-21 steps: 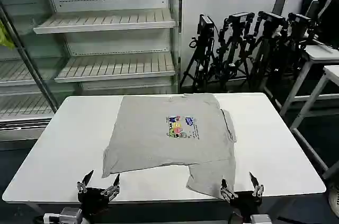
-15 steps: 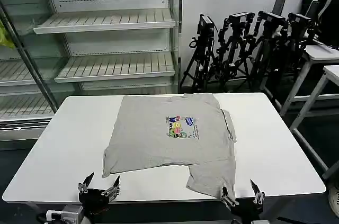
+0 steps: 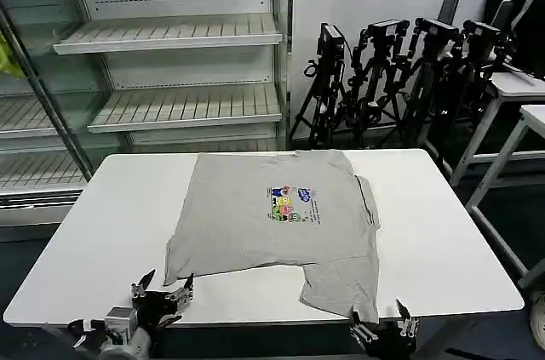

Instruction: Fold and organize the clothes.

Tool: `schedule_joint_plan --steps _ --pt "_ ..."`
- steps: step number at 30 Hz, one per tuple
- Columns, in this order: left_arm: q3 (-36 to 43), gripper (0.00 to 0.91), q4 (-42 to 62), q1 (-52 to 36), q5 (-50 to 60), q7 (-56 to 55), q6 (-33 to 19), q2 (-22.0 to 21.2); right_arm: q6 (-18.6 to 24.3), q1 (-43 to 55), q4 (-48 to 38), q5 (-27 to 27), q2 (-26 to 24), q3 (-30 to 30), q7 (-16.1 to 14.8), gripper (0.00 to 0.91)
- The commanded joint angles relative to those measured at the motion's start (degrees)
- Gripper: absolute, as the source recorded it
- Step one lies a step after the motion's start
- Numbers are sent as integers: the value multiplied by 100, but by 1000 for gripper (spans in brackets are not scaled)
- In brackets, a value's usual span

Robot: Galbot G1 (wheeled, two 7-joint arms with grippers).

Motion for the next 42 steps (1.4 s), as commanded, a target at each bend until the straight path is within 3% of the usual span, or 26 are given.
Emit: schedule_joint_plan --steps 1,14,18,22,29,36,42 --pt "53 10 347 -255 -163 -16 28 50 -51 -10 -130 54 3 -53 -8 0" --pt "121 10 141 -90 -221 33 -44 14 -53 119 -153 344 -25 -16 -1 0" --pt "55 10 -197 63 -240 56 -52 21 266 32 -1 272 -14 5 4 0" --pt "-14 10 -740 302 -211 47 -43 -44 651 -203 312 -99 -64 200 -178 0" --pt "-175 10 -1606 644 -173 33 4 -283 1032 -605 1072 -60 -185 532 -325 0" --pt "-327 10 -2100 828 -144 23 10 -335 1188 -528 1454 400 -228 941 -341 0" --pt "-300 10 -1658 374 -173 22 1 -33 1182 98 1115 1022 -430 1170 -295 0"
